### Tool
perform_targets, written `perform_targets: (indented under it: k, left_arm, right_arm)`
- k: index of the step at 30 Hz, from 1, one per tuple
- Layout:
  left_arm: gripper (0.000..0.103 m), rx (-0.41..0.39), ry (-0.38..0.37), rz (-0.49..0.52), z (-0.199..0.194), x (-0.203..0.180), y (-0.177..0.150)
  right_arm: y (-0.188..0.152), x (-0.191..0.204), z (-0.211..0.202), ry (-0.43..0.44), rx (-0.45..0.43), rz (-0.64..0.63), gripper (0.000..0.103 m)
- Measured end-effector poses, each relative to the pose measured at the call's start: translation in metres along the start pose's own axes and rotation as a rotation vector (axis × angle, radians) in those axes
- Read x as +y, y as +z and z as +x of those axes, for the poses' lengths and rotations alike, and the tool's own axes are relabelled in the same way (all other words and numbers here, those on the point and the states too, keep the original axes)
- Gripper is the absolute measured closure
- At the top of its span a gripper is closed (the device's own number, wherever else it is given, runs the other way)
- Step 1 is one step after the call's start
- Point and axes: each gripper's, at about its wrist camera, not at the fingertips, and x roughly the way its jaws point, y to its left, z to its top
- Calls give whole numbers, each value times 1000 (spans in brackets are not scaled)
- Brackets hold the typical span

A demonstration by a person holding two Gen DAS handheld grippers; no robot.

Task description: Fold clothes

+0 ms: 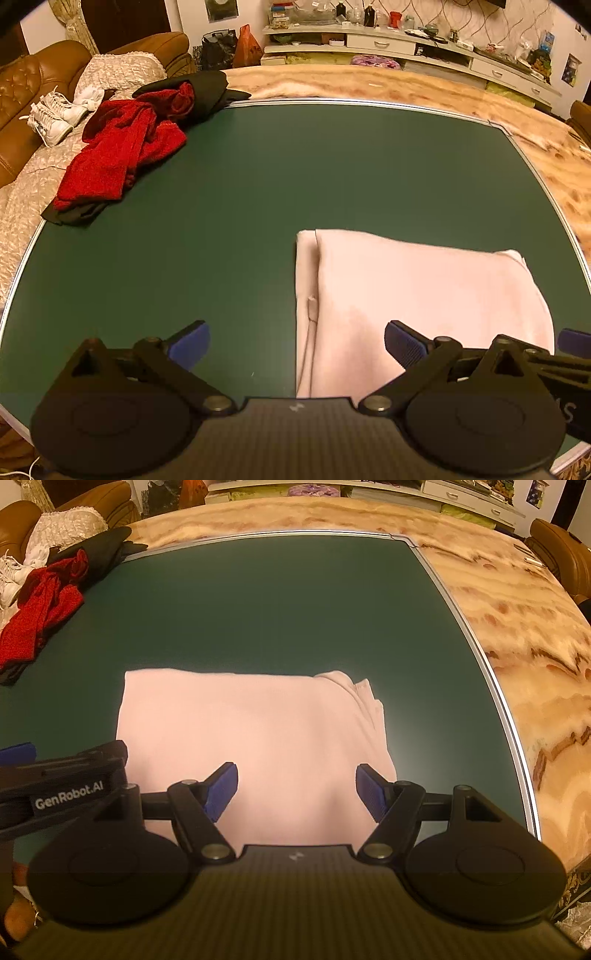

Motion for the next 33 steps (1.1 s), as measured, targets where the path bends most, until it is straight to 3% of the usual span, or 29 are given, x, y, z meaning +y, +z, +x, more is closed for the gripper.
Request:
perform_targets:
  k: [33]
  left_arm:
    - [0, -17, -21, 32, -29, 5, -58]
  right_arm:
    - [-48, 0, -28, -16, -34, -21, 24]
